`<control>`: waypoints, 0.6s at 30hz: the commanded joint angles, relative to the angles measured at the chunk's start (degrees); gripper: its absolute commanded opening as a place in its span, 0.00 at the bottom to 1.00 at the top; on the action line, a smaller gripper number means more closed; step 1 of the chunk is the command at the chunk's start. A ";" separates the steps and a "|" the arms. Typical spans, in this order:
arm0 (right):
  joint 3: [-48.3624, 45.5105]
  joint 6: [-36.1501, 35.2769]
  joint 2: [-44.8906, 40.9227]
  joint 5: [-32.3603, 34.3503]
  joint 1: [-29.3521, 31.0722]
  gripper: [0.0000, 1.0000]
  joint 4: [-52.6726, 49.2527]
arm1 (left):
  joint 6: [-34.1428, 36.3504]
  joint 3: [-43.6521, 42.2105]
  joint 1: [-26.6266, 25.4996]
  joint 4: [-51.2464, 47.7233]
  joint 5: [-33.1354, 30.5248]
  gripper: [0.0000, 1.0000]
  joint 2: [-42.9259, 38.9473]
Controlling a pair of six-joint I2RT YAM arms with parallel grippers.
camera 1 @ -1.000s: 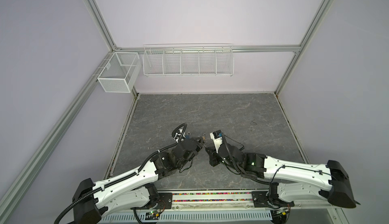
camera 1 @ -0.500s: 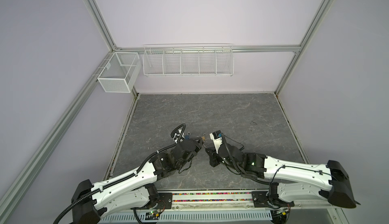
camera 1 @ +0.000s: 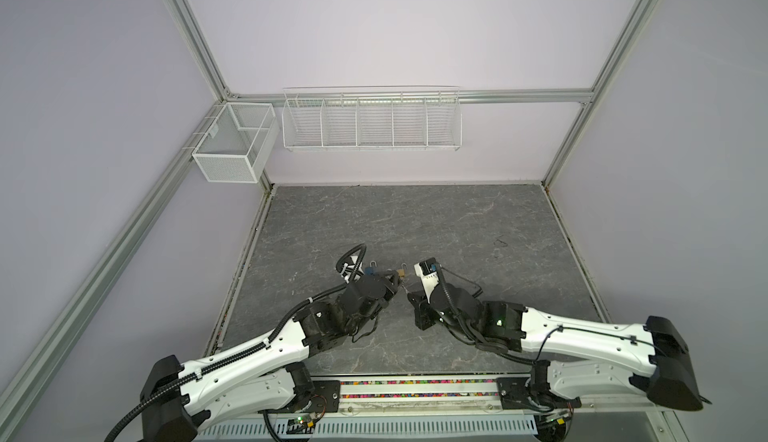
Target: Unlock with the key
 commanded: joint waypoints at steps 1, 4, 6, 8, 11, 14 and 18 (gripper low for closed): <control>1.13 -1.00 1.27 0.90 -0.27 0.06 -1.44 | -0.62 1.22 -0.18 0.37 -0.79 0.00 0.49; 2.74 -1.20 1.28 0.83 -0.25 0.07 -1.10 | -0.61 1.23 -0.18 0.46 -0.60 0.00 0.72; 3.14 -1.15 1.59 0.97 -0.27 0.07 -1.39 | -0.54 1.28 -0.17 0.62 -0.45 0.00 0.79; 3.32 -1.21 1.56 0.85 -0.30 0.07 -1.38 | -0.54 1.49 -0.18 0.37 -0.38 0.00 1.04; 3.58 -1.38 1.22 0.66 -0.23 0.06 -1.36 | -0.62 1.59 -0.18 -0.11 -0.62 0.00 1.06; 3.87 -1.48 1.58 0.60 -0.23 0.06 -1.45 | -0.78 1.59 -0.18 -0.07 -0.74 0.00 1.07; 4.94 -0.90 2.94 1.86 -0.19 0.06 -3.44 | -0.89 2.01 -0.18 0.15 -0.44 0.00 1.29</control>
